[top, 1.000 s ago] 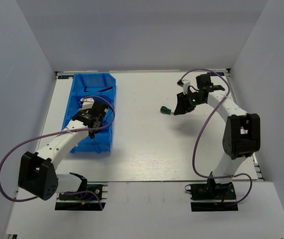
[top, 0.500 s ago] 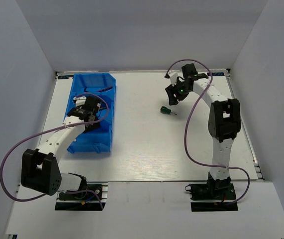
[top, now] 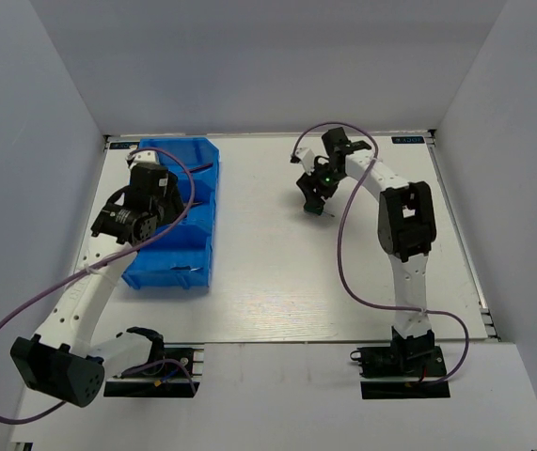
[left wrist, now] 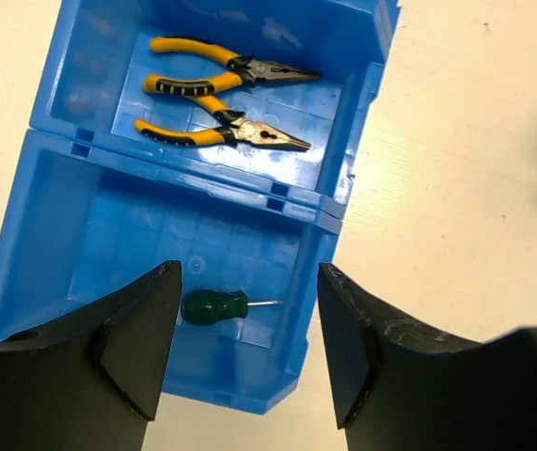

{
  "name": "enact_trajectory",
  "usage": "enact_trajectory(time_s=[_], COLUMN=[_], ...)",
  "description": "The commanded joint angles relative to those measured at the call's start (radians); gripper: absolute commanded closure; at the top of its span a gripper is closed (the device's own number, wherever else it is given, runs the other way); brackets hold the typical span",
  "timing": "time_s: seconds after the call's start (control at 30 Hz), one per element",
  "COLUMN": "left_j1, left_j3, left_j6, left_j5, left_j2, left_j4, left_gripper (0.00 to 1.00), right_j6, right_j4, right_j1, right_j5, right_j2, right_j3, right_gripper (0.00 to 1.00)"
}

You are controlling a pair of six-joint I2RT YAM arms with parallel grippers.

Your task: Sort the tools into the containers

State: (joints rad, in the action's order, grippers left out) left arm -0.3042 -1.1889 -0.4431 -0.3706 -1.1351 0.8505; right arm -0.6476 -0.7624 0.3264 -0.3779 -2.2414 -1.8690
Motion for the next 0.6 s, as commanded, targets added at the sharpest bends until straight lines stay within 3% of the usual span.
enact_trajectory(time_s=[0.0, 0.23, 0.37, 0.47, 0.5, 0.53, 0.57], left_j1=[-0.004, -0.004, -0.004, -0.004, -0.004, -0.004, -0.004], left_j3=[-0.026, -0.017, -0.027, -0.028, -0.028, -0.037, -0.037], left_j6=[0.015, -0.003, -0.003, -0.003, -0.003, -0.014, -0.014], left_j5=[0.039, 0.078, 0.078, 0.078, 0.078, 0.078, 0.078], left_j2=[0.028, 0.046, 0.055, 0.066, 0.066, 0.078, 0.089], left_j4=[0.028, 0.038, 0.038, 0.048, 0.048, 0.048, 0.048], left_gripper=[0.30, 0.30, 0.29, 0.29, 0.29, 0.29, 0.29], right_j6=[-0.043, -0.027, -0.021, -0.020, -0.020, -0.017, -0.009], right_j4=[-0.028, -0.012, 0.000, 0.003, -0.003, -0.009, -0.023], right_j1=[0.019, 0.048, 0.050, 0.057, 0.062, 0.065, 0.078], right_j5=[-0.024, 0.069, 0.109, 0.116, 0.109, 0.082, 0.029], right_j2=[-0.009, -0.070, -0.083, -0.063, -0.055, -0.017, -0.001], right_j3=[-0.006, -0.004, -0.006, -0.001, -0.005, -0.010, -0.033], right_gripper=[0.34, 0.39, 0.49, 0.78, 0.94, 1.00, 1.00])
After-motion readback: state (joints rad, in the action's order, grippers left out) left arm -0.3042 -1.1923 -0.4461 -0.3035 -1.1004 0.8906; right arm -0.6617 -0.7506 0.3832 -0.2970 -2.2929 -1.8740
